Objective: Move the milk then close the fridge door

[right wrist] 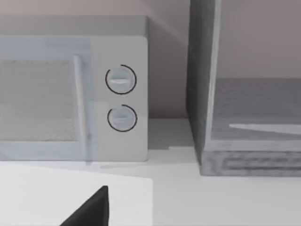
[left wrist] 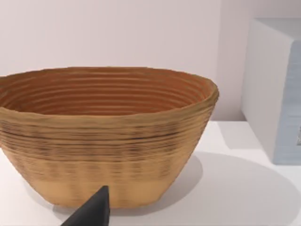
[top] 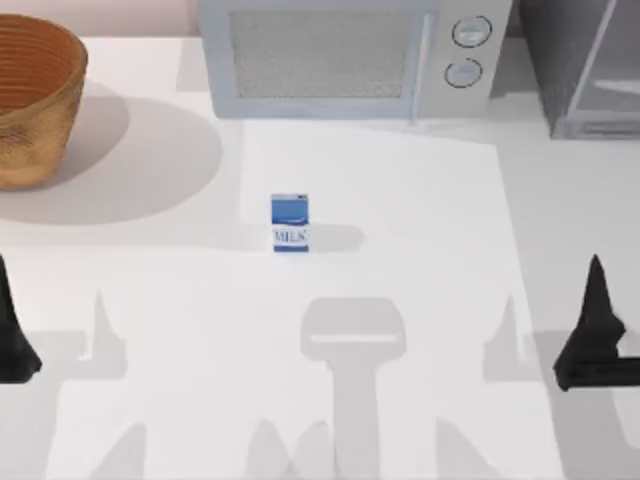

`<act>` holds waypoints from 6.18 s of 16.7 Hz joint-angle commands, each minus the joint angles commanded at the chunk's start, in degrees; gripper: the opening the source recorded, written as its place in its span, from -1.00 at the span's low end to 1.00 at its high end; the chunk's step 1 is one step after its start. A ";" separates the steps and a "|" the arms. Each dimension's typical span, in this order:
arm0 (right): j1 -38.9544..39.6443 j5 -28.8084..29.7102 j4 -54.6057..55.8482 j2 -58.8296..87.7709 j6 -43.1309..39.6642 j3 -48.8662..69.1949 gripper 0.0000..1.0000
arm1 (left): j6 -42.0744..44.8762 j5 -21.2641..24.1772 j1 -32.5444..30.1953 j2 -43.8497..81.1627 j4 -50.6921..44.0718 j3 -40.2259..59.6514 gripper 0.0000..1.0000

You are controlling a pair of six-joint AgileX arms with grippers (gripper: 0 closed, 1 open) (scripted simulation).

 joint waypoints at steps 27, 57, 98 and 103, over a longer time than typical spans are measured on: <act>5.49 6.97 31.89 96.62 -0.09 63.82 1.00 | 0.00 0.00 0.00 0.00 0.00 0.00 1.00; 0.91 2.56 29.52 103.52 -0.19 74.14 -0.66 | 0.00 0.00 0.00 0.00 0.00 0.00 1.00; -51.86 -50.69 22.11 42.46 -0.09 21.22 -1.00 | 0.00 0.00 0.00 0.00 0.00 0.00 1.00; -51.94 -50.81 22.11 42.57 -0.04 21.30 -1.00 | 0.00 0.00 0.00 0.00 0.00 0.00 1.00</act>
